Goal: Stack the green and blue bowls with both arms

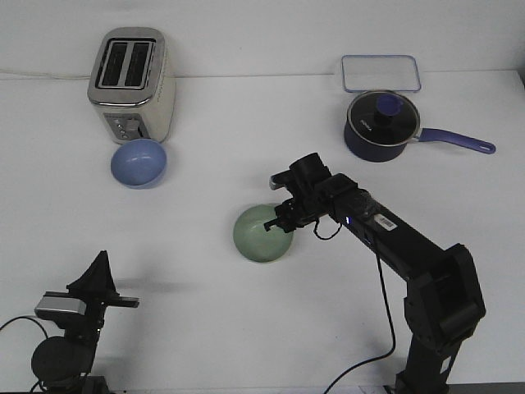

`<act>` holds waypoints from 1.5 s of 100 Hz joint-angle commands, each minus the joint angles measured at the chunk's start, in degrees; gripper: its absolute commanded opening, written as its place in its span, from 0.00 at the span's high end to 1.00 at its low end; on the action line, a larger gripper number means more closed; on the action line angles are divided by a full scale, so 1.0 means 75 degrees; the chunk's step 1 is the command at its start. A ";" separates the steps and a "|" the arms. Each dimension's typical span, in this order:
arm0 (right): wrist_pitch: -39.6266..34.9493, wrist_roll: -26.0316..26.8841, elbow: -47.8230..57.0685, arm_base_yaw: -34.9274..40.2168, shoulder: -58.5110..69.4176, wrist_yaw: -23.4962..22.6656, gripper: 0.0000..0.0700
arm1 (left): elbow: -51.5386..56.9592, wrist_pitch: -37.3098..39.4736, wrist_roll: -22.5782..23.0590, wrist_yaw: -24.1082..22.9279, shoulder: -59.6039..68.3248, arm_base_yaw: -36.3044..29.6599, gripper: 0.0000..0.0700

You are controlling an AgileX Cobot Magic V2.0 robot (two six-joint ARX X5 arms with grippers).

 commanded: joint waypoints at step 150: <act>-0.0784 -0.0463 0.0114 -0.1192 -0.2457 0.1224 0.12 | -0.0149 0.0087 0.0038 -0.0029 -0.0015 0.0015 0.98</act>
